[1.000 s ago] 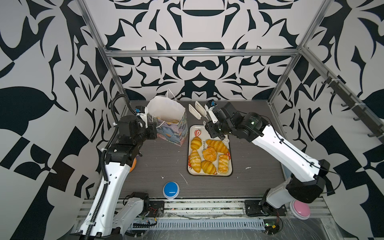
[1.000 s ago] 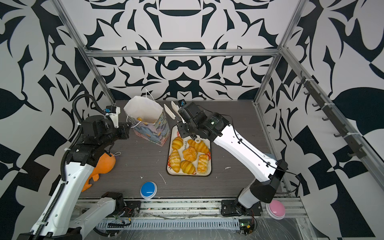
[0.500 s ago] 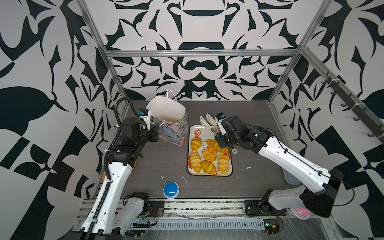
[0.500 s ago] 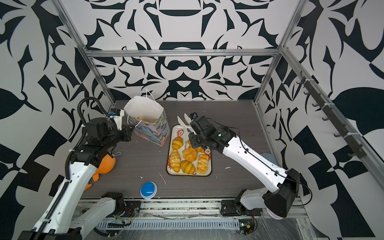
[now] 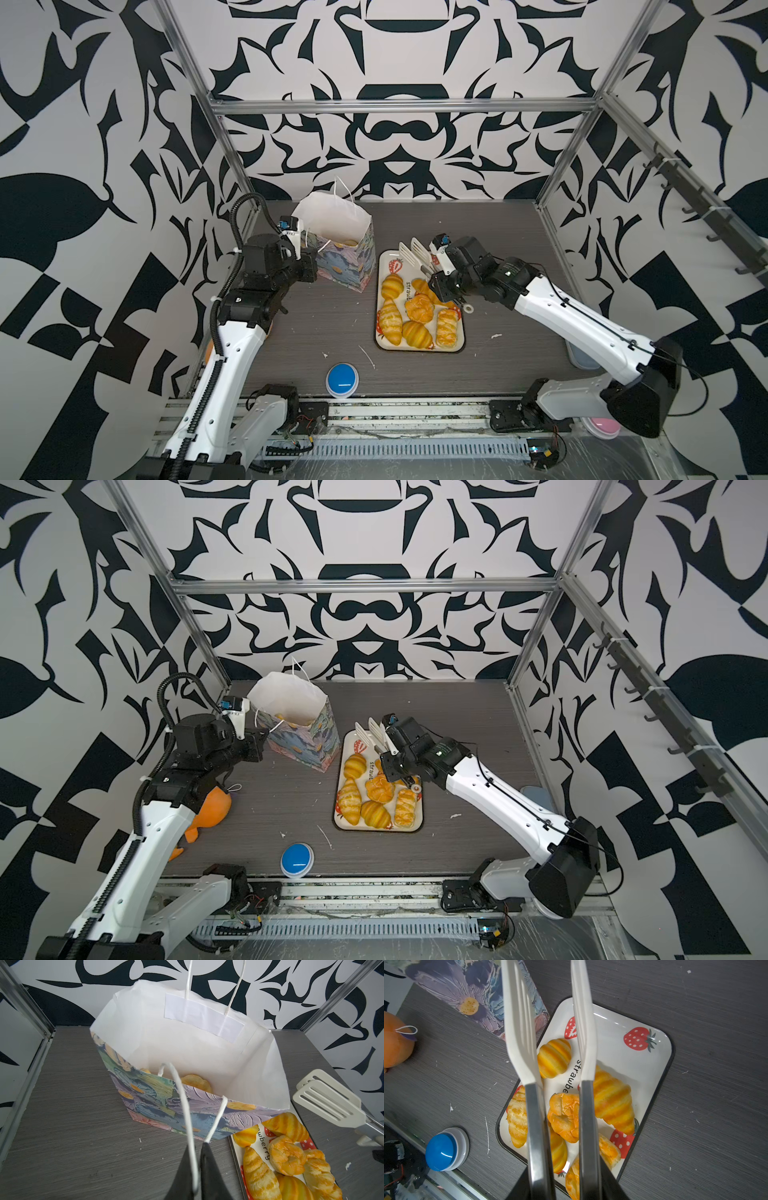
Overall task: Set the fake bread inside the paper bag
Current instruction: 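Raise the empty tongs out of the bag and move over the tray, then lower the tongs onto the striped bun nearest the bag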
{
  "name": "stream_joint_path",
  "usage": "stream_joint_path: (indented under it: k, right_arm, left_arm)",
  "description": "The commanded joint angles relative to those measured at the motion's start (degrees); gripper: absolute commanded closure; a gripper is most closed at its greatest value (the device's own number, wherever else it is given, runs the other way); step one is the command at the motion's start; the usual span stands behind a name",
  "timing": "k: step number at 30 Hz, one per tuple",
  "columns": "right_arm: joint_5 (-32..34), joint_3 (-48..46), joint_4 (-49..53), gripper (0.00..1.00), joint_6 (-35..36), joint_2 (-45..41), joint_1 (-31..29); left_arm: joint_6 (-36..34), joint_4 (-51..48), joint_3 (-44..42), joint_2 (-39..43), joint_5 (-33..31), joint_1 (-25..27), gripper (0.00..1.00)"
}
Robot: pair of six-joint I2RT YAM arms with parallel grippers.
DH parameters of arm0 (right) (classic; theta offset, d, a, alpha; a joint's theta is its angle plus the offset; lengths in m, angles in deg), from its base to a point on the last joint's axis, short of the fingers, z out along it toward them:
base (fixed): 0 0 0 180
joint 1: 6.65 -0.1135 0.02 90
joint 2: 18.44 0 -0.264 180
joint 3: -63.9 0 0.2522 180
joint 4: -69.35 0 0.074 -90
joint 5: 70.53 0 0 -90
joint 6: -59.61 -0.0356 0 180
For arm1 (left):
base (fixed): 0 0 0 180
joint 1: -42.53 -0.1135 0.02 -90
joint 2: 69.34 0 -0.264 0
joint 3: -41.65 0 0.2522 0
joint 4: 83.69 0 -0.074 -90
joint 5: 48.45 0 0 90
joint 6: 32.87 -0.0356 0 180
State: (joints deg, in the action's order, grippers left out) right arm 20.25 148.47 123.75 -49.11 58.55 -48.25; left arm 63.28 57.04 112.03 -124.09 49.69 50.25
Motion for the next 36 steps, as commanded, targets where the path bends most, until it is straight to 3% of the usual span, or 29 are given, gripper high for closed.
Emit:
stream_joint_path:
  k: [1,7,18,36]
  right_arm:
    - [-2.0,0.1,-4.2,0.59,-1.6,1.6,-0.1]
    - [-2.5,-1.0,-4.7,0.60,-4.4,1.7,-0.2]
    - [-1.3,-2.5,-2.5,0.60,-8.0,-1.8,-1.7]
    - [1.3,0.8,-1.4,0.58,-9.0,5.0,-5.4]
  left_arm:
    - [0.3,1.1,1.5,-0.4,0.4,-0.1,0.88]
    - [1.2,-0.2,2.6,0.5,-0.2,-0.1,0.98]
    - [2.3,-2.3,3.3,1.5,-1.3,-0.1,1.00]
    - [2.1,-4.1,3.5,2.2,-4.7,0.8,1.00]
